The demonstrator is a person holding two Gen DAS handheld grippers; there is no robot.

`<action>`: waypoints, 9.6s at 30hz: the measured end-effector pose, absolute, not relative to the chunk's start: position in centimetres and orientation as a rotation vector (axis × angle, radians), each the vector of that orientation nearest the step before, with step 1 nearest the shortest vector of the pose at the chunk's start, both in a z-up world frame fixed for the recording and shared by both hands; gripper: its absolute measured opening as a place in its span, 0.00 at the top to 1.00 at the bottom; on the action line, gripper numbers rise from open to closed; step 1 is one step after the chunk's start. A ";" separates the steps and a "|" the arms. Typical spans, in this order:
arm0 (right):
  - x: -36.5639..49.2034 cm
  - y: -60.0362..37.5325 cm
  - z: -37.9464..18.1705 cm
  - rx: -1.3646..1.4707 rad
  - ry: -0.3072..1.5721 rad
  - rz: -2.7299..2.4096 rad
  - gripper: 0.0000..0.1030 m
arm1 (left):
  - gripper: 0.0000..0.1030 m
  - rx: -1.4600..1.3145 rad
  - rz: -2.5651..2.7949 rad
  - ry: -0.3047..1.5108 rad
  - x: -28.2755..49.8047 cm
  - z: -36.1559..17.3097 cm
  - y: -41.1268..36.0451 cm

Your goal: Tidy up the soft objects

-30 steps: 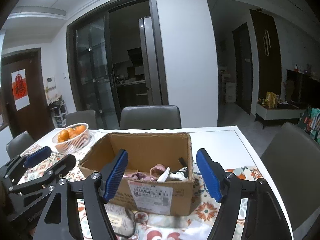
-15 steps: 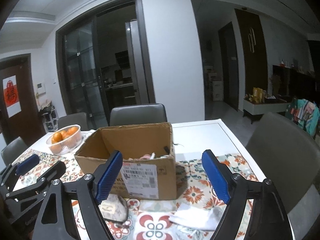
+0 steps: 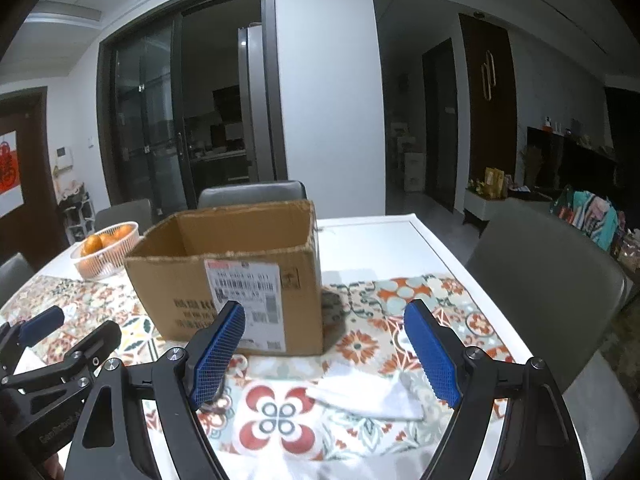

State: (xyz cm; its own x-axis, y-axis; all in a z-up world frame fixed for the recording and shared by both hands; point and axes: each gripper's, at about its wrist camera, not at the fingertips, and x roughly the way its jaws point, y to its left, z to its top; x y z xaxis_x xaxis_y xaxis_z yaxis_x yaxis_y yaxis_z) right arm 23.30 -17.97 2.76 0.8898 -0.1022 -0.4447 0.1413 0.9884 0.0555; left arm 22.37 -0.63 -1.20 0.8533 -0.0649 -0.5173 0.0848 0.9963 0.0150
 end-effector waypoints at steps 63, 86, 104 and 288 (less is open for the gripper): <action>32.4 -19.0 -9.7 0.178 0.890 -0.259 0.18 | 0.06 -0.033 -0.062 0.878 34.5 -12.7 -1.1; 31.1 -20.3 -9.2 0.222 0.854 -0.179 0.88 | 0.69 0.004 -0.118 0.818 31.6 -11.8 -2.6; 28.4 -19.7 -5.8 0.241 0.769 -0.094 0.89 | 0.86 -0.008 -0.146 0.767 28.1 -8.8 -2.5; 9.9 -17.9 10.3 0.056 0.395 -0.086 0.22 | 0.04 0.096 0.040 0.328 5.9 8.1 -0.9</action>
State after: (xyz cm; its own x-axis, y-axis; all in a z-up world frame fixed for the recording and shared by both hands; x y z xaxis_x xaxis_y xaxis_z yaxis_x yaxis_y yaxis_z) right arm 9.93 -17.86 10.32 0.9196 -0.0724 -0.3861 0.0942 0.9948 0.0377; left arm 5.86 -0.88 8.14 0.9460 0.0544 -0.3195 -0.0234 0.9947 0.1001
